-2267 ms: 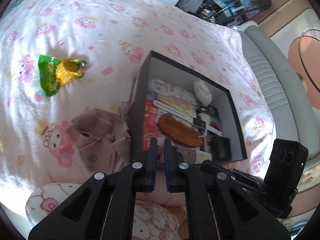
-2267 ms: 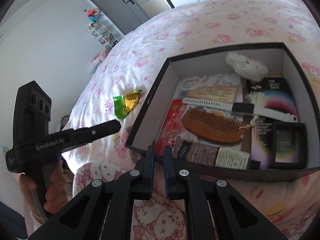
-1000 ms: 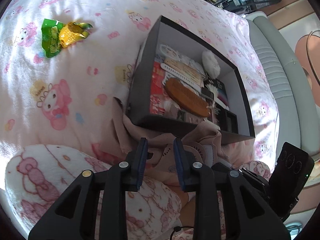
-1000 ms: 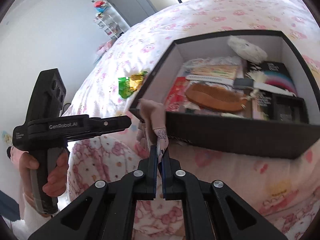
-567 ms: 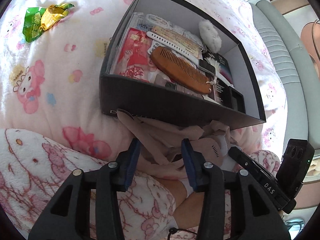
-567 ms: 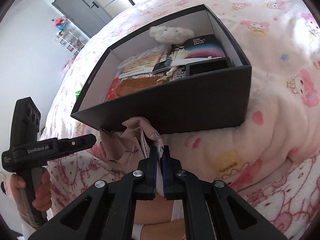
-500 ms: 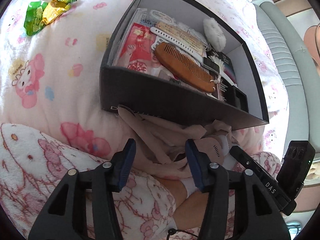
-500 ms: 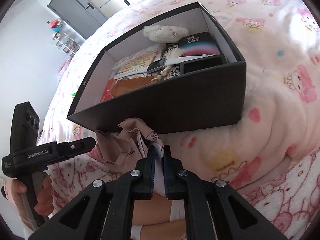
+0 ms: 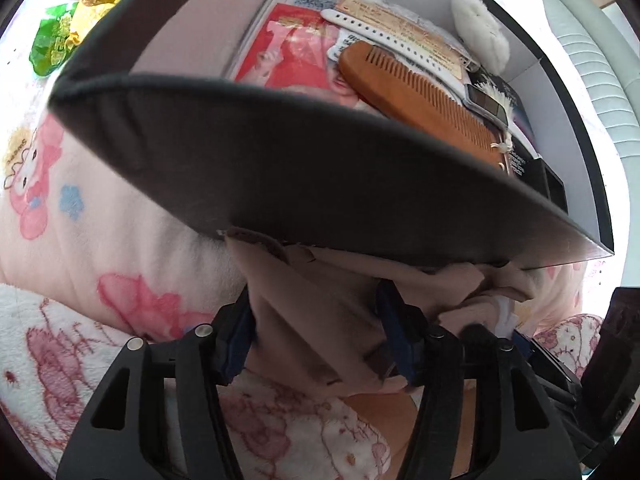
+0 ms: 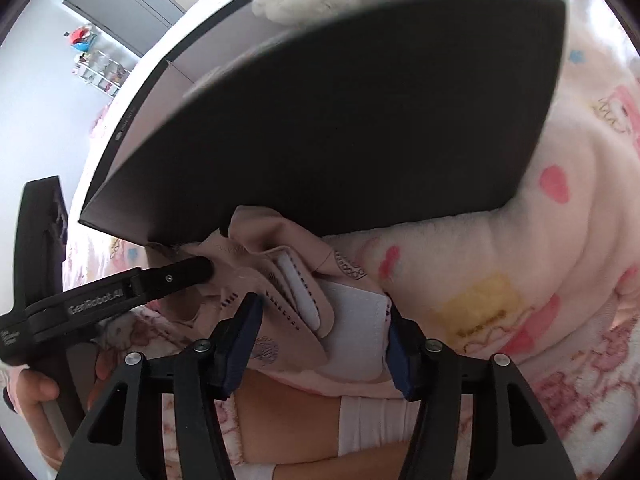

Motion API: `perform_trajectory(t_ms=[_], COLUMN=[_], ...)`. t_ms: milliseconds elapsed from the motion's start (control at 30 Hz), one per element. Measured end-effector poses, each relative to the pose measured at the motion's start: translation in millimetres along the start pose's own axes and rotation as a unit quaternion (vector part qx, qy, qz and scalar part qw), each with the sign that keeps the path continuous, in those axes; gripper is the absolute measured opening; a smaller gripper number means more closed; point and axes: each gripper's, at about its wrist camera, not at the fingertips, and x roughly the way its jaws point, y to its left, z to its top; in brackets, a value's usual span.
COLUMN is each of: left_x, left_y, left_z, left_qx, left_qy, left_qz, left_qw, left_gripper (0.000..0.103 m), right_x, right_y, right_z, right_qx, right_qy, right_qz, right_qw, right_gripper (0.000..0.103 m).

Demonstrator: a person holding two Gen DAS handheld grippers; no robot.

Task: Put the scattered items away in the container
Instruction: 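Carry the beige pouch with the right gripper toward the box edge, then lower the beige pouch into the box and open the right gripper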

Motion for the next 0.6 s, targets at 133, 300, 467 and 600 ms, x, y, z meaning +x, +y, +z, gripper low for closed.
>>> perform_trajectory(t_ms=[133, 300, 467, 600], left_x=[-6.7, -44.1, -95.0, -130.0], left_y=[0.4, -14.4, -42.7, -62.4], left_z=[-4.8, -17.4, -27.6, -21.2], left_qx=[0.011, 0.051, 0.095, 0.124], left_qy=[-0.005, -0.026, -0.067, -0.103], left_qz=[-0.03, -0.09, -0.126, -0.163], left_qw=[0.9995, 0.9943, 0.9852, 0.9732], left_gripper=[0.014, 0.005, 0.005, 0.005], right_x=[-1.7, -23.8, -67.7, -115.6], right_y=[-1.0, 5.7, 24.2, 41.1], right_z=[2.1, -3.7, -6.5, 4.4], right_qx=[0.01, -0.004, -0.039, -0.066], right_qy=[-0.02, -0.046, -0.09, -0.152], right_qz=[0.022, 0.057, 0.092, 0.111], right_qw=[1.0, 0.997, 0.991, 0.98], right_gripper=[0.054, 0.012, 0.006, 0.006])
